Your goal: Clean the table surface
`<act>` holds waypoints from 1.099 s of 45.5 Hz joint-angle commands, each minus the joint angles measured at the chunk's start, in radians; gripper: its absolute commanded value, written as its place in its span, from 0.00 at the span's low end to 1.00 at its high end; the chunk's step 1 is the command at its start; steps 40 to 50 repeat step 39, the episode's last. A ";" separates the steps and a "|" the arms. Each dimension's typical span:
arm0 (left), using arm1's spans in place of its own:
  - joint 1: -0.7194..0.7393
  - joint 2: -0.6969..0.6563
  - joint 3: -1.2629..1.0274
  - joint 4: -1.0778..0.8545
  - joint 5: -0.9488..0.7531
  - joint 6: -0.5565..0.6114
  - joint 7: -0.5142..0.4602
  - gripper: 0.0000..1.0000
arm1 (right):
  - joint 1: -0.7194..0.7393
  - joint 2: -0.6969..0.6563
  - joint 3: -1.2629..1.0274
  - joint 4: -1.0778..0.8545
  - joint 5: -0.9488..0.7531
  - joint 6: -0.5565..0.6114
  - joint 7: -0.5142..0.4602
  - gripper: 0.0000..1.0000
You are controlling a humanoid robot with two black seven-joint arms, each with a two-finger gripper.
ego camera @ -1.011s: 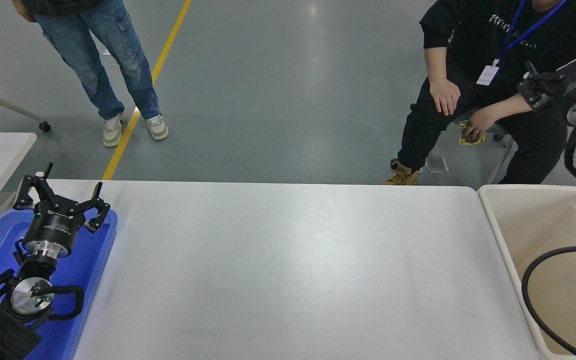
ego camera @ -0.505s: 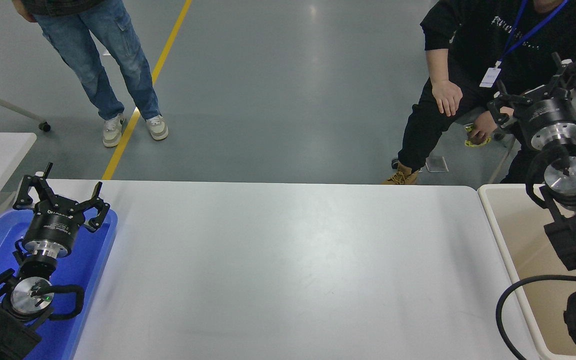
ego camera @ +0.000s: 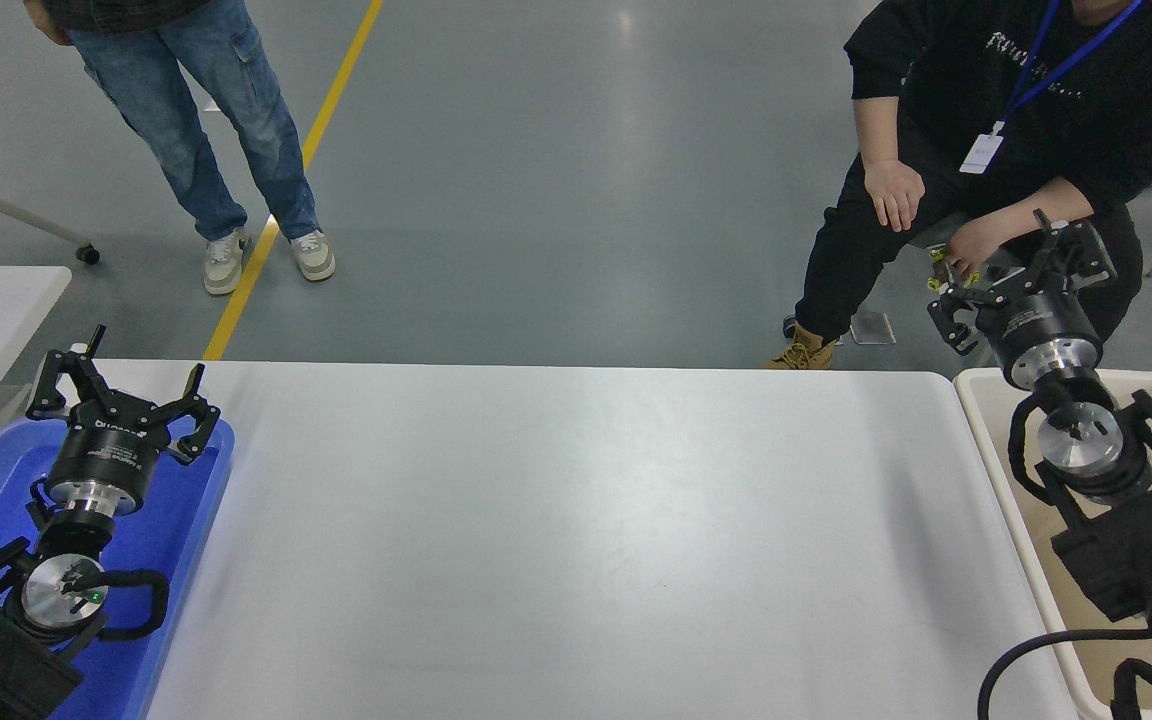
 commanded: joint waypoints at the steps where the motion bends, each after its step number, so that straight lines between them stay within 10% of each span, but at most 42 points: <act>1: 0.000 0.000 0.000 0.000 0.000 0.000 0.000 1.00 | -0.026 0.020 -0.027 -0.010 -0.002 0.001 0.032 0.98; 50: 0.000 0.000 0.000 0.000 0.000 0.000 0.000 1.00 | -0.015 0.020 -0.026 -0.006 0.000 0.007 0.095 0.98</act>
